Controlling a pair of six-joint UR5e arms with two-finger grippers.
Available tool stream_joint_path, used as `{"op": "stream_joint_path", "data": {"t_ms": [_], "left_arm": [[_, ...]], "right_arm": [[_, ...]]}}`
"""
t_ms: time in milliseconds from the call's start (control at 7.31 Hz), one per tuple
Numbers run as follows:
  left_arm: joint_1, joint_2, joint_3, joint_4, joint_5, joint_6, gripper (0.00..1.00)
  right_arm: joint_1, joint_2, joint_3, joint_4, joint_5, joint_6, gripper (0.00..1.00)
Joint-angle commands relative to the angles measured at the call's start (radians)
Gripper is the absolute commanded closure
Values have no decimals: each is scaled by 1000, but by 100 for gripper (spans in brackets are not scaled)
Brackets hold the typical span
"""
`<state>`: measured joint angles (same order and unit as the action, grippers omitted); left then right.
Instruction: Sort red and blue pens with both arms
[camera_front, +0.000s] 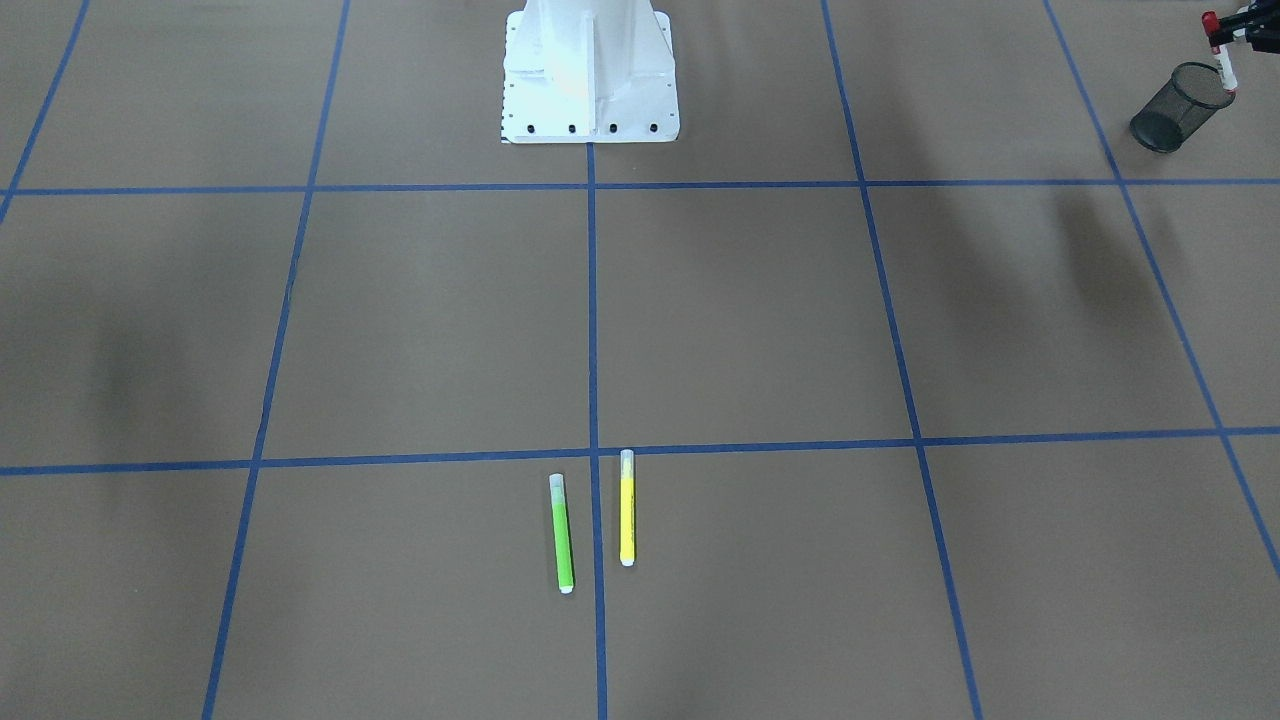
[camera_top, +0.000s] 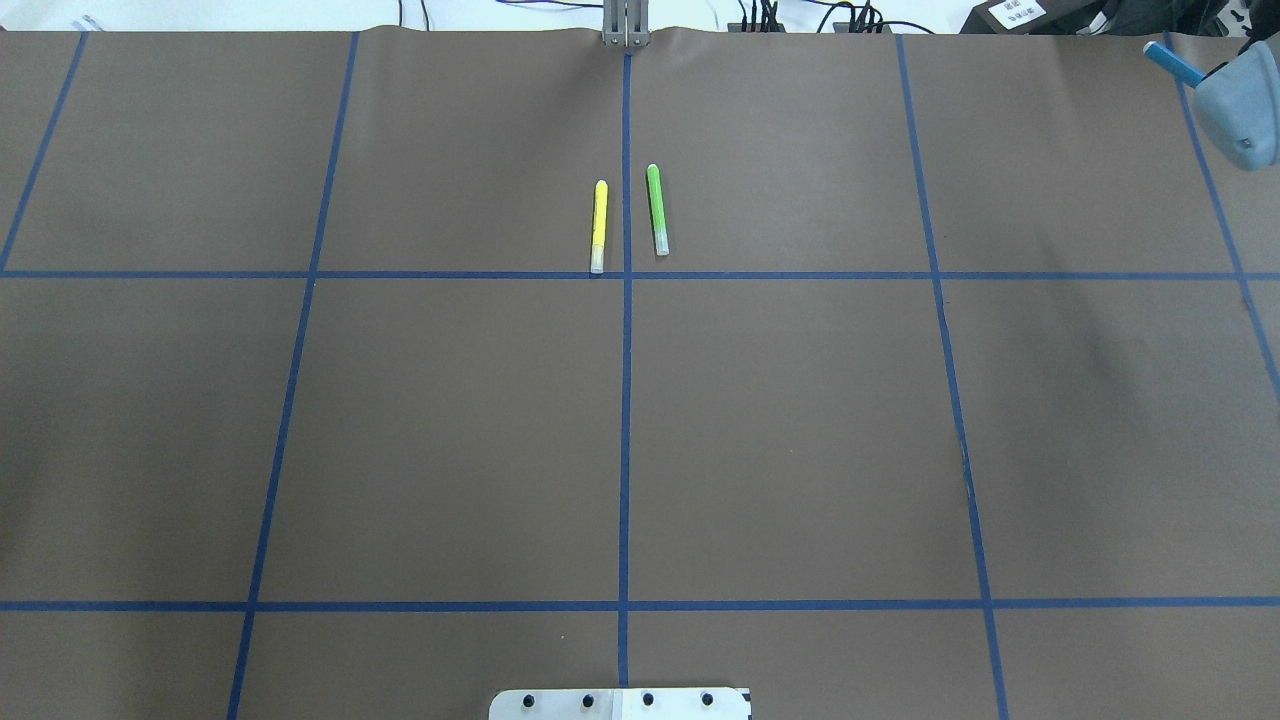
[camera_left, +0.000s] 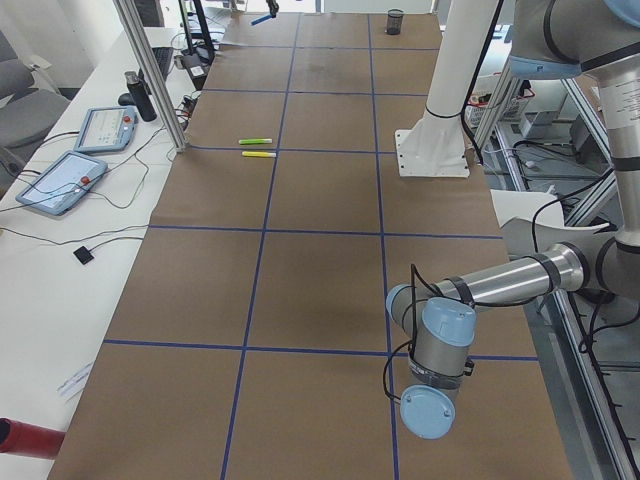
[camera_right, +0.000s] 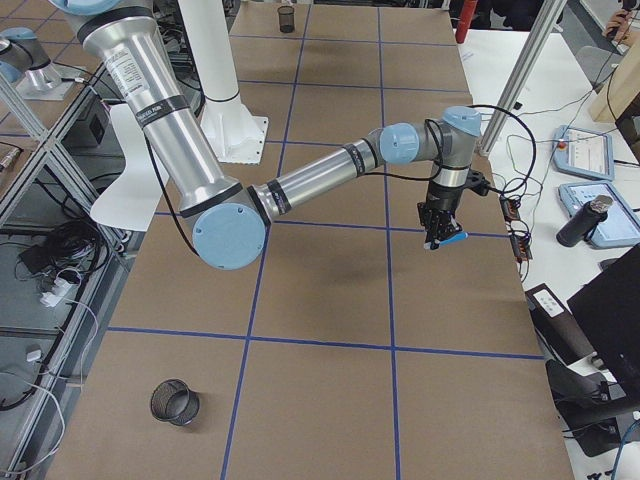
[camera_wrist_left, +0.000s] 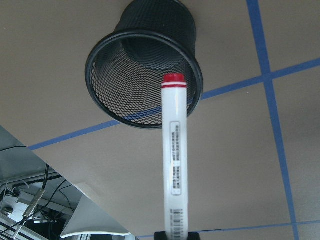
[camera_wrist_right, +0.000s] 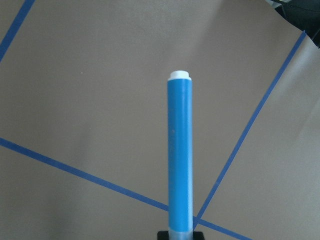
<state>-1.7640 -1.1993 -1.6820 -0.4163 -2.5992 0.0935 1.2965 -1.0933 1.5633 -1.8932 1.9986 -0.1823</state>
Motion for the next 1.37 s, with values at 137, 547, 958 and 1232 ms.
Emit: {"op": "stream_joint_path", "data": {"t_ms": [137, 547, 958, 1232], "left_arm": [[0, 0, 42, -7, -16, 0, 1], [0, -14, 42, -10, -18, 0, 0], [0, -63, 15, -12, -21, -1, 0], [1, -178, 8, -37, -93, -5, 0]], "right_arm": [[4, -23, 14, -3, 2, 0, 100], [23, -55, 23, -47, -4, -5, 100], [73, -82, 20, -88, -12, -150, 100], [128, -137, 21, -159, 3, -169, 100]]}}
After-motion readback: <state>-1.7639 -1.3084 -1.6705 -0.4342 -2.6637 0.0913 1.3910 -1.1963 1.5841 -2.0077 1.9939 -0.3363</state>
